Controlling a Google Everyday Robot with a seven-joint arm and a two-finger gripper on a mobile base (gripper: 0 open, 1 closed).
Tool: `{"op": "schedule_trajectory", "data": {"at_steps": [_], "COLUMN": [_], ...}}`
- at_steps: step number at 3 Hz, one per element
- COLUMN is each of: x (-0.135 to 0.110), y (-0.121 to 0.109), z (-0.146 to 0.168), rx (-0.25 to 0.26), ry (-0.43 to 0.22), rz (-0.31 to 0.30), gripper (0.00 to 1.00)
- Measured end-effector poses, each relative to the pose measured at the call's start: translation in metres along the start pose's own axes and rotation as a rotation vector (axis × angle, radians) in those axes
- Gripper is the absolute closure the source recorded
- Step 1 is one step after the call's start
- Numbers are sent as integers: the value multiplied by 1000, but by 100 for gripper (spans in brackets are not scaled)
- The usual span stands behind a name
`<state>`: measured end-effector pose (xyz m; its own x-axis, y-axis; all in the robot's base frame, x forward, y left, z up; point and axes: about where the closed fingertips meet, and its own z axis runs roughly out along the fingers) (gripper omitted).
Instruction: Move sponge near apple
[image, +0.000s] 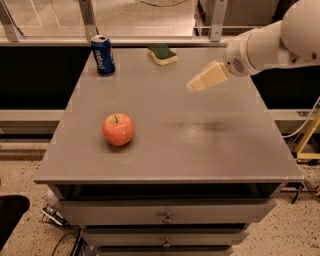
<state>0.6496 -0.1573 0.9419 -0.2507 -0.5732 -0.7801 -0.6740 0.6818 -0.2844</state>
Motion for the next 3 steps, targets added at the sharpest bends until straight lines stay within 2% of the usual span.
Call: {"op": "schedule_trajectory", "data": {"at_steps": [1, 2, 3], "x": [-23, -23, -30], "y": [-14, -14, -29], "z": [29, 29, 50], "rx": [64, 64, 74], "ry": [-123, -123, -172], "rz": [49, 48, 53], "gripper": [0, 0, 0]}}
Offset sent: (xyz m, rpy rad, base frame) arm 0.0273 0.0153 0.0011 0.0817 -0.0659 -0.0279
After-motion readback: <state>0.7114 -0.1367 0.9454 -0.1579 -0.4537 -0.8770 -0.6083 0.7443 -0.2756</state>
